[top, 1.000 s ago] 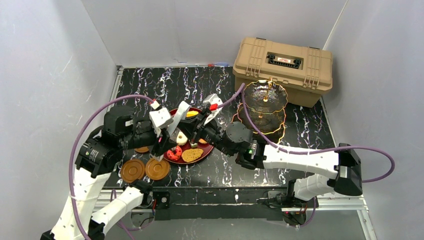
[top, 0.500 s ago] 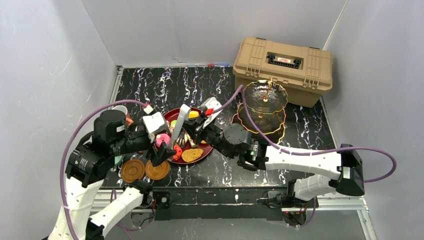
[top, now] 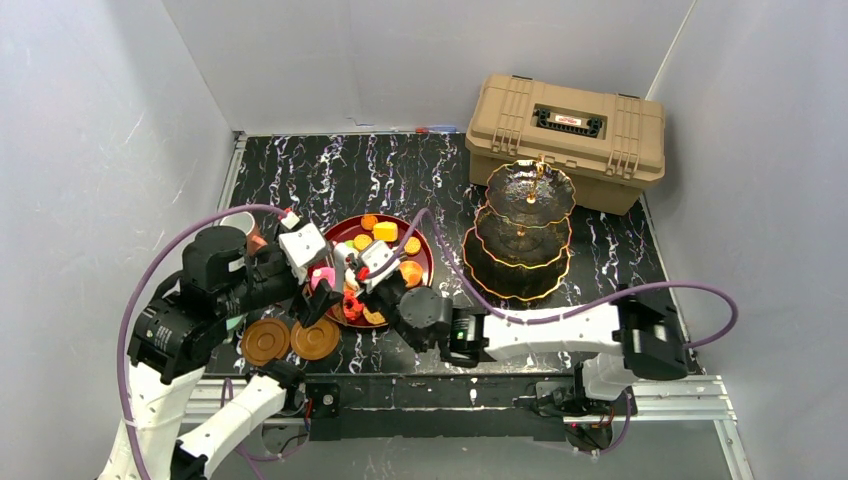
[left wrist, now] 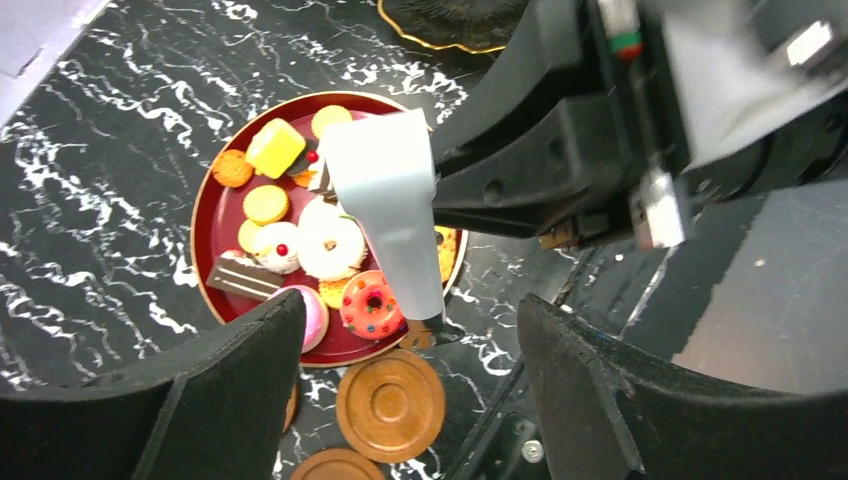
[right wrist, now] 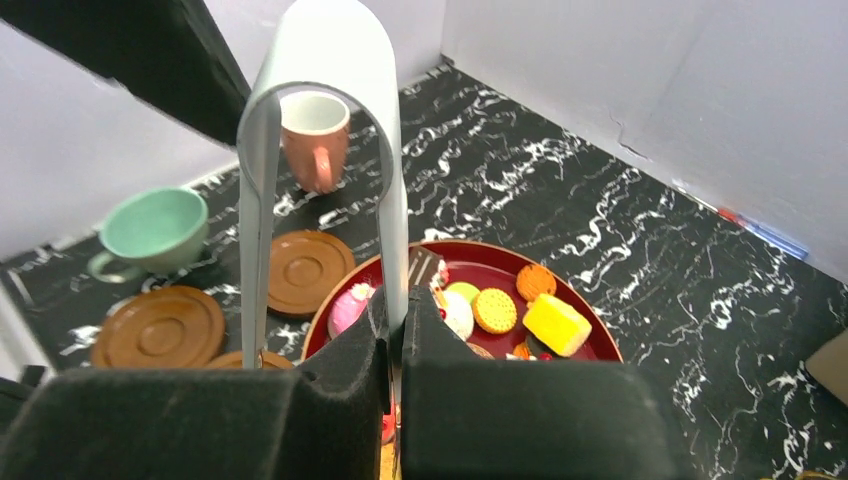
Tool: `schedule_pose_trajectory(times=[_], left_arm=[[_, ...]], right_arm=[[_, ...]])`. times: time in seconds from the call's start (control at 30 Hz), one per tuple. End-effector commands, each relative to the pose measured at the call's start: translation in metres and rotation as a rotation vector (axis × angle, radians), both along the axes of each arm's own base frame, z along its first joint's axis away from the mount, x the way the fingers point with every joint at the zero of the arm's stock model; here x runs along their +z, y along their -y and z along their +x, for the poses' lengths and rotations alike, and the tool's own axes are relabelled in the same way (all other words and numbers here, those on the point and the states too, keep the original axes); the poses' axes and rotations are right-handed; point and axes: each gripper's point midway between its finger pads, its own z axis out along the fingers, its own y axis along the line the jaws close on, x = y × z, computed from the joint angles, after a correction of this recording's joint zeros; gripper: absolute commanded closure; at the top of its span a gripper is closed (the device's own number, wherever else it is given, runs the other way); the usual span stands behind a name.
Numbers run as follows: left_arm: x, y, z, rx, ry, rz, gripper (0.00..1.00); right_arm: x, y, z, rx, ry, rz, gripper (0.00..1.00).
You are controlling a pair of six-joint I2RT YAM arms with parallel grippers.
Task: Serve the afternoon tea
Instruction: Adjust the clamp.
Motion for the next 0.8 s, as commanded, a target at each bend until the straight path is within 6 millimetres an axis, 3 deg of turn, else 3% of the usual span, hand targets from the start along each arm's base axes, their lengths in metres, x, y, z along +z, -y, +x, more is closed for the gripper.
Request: schedule_pose_trajectory(times=[0.0, 0.17, 0.33, 0.5, 0.67, 0.77], left_arm=[[-0.006, -0.014, 0.010, 0.066, 0.043, 0.065, 0.28], [-0.011, -0.012, -0.003, 0.006, 0.018, 0.069, 0.40], [-0.016, 0.006, -0.042, -0.176, -0.112, 0.014, 0.39], [0.003, 0.014, -0.074, -0.318, -0.158, -0.037, 0.30], [0.011, 0.018, -0.083, -0.372, -0.177, -0.061, 0.29], [0.014, 0.024, -0.087, -0.411, -0.197, -0.089, 0.36]], right_arm=[[0.022, 0.001, 0.012, -0.083, 0.023, 0.110, 0.99], [0.024, 0.005, 0.009, -0.065, 0.000, 0.151, 0.99], [0.046, 0.014, -0.005, 0.034, -0.033, 0.292, 0.99], [0.077, 0.024, -0.034, 0.241, -0.057, 0.431, 0.99], [0.095, 0.028, -0.060, 0.402, -0.061, 0.467, 0.99], [0.100, 0.023, -0.067, 0.445, -0.062, 0.463, 0.99]])
